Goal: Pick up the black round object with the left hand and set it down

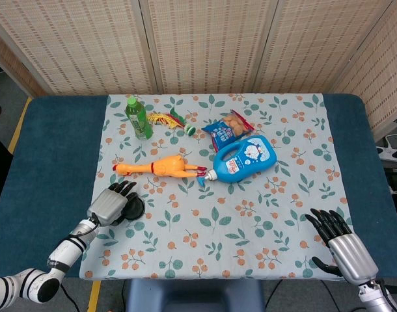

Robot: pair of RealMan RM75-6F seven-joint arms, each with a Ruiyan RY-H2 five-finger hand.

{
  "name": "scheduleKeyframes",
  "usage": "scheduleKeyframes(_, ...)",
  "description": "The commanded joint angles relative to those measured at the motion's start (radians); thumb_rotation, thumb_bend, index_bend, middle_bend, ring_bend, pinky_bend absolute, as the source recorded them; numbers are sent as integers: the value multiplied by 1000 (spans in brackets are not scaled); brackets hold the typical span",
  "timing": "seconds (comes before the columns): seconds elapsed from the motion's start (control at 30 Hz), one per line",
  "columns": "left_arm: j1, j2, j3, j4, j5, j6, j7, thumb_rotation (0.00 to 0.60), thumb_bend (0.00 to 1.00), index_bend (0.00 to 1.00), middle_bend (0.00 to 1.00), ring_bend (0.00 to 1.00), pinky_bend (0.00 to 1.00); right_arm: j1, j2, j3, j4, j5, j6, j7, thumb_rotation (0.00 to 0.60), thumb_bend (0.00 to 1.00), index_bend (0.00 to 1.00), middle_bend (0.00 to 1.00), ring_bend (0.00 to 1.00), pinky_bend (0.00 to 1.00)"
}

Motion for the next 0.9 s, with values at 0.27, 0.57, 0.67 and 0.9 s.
scheduleKeyframes(0.27,26,-29,-10,48,102,55,-75,600,370,523,49,0,154,1,-1,1,0,4,-5,-2,600,118,0,0,0,0)
scheduleKeyframes(0.57,42,-22,-11,63,155,61,-127,600,375,682,135,0,154,2,-2,1,-2,5,-7,-5,600,118,0,0,0,0)
scheduleKeyframes(0.67,46,-14,-14,55,169,66,-137,600,375,690,144,0,154,2,-2,1,-3,7,-7,-5,600,118,0,0,0,0)
scheduleKeyframes(0.9,57,63,-29,-19,209,106,-144,600,380,700,147,0,156,2,-3,2,-2,8,-8,-10,600,118,0,0,0,0)
